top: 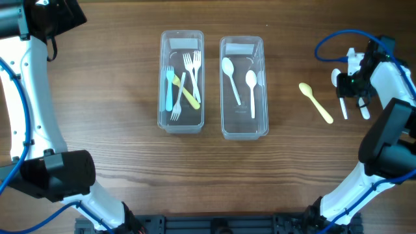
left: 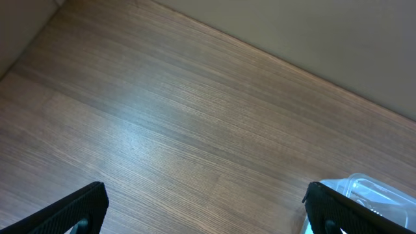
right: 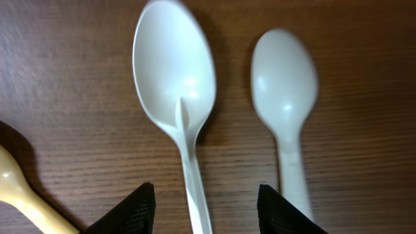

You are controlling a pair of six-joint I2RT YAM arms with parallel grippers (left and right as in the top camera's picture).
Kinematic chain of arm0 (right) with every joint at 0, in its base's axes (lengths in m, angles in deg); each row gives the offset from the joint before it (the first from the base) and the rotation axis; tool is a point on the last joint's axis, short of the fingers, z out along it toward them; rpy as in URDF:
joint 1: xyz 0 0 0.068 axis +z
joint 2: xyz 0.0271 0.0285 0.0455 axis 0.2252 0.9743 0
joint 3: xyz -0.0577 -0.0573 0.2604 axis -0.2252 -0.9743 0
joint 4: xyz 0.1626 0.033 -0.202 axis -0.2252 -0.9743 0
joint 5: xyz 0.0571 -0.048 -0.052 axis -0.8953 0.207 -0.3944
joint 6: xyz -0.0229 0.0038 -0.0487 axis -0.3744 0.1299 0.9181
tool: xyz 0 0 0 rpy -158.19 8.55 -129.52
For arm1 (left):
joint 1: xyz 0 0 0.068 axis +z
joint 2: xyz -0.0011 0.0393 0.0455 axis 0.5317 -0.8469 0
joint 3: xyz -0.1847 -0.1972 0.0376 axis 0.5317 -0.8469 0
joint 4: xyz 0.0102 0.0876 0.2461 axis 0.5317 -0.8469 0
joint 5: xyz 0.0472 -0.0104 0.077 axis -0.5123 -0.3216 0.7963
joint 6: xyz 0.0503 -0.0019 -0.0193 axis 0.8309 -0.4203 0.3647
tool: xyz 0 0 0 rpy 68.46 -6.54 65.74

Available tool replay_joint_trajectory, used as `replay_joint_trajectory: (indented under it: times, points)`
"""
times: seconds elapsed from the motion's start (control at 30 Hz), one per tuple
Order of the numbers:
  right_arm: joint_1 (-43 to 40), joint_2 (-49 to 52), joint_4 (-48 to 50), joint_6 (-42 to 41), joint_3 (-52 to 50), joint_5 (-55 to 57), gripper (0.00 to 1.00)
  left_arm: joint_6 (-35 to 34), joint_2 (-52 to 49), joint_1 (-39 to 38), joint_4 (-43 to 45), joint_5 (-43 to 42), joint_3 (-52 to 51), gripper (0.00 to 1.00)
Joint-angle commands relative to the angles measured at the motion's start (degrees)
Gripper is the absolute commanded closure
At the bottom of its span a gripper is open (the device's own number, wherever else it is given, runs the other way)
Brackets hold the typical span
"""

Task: Pack container
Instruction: 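Carry the white spoon into the right container and release it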

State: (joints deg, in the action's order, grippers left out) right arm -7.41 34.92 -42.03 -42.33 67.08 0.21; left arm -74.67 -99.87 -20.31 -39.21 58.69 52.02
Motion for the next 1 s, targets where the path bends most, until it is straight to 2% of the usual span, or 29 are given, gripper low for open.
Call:
replay_joint_trajectory:
  times: [0.0,0.17,0.23,0.3,0.37,0.4,0.5,0.6,0.7,0.83,0.97]
  points:
    - [0.04,-0.57,2.16,2.49,-2.75,0.09,0.50,0.92,0.22,0.35,0.15,0.31,0.02,0.00]
    - [0.04,-0.57,5.68,2.49,-6.14,-0.63,0.56,0.92,0.22,0.35,0.15,0.31,0.02,0.00]
    - [0.04,-0.57,7.67,2.49,-7.80,-1.01,0.54,0.92,0.22,0.35,0.15,0.31,0.02,0.00]
    - [0.04,-0.57,9.51,2.49,-9.29,-1.03,0.46,0.92,0.22,0.35,0.15,0.31,0.02,0.01]
    - [0.04,-0.57,10.40,2.54,-9.60,-1.03,0.46,0.92,0.22,0.35,0.15,0.31,0.02,0.00]
    - [0.04,-0.57,10.97,2.49,-9.60,-1.01,0.49,0.92,0.22,0.35,0.15,0.31,0.02,0.00]
    - [0.04,-0.57,11.15,2.25,-9.60,-1.20,0.71,0.92,0.22,0.35,0.15,0.31,0.02,0.00]
    - [0.04,-0.59,10.86,2.27,-9.40,-1.18,0.76,0.92,0.22,0.35,0.15,0.31,0.02,0.00]
    - [0.04,-0.63,10.05,1.70,-8.20,-1.18,0.89,0.92,0.22,0.35,0.15,0.31,0.02,0.00]
    - [0.04,-0.66,7.15,-0.72,-2.67,-1.18,0.96,0.92,0.22,0.35,0.15,0.31,0.02,0.00]
    - [0.46,-1.05,3.30,-2.51,5.53,-1.70,0.96,0.92,0.22,0.35,0.15,0.31,0.02,0.00]
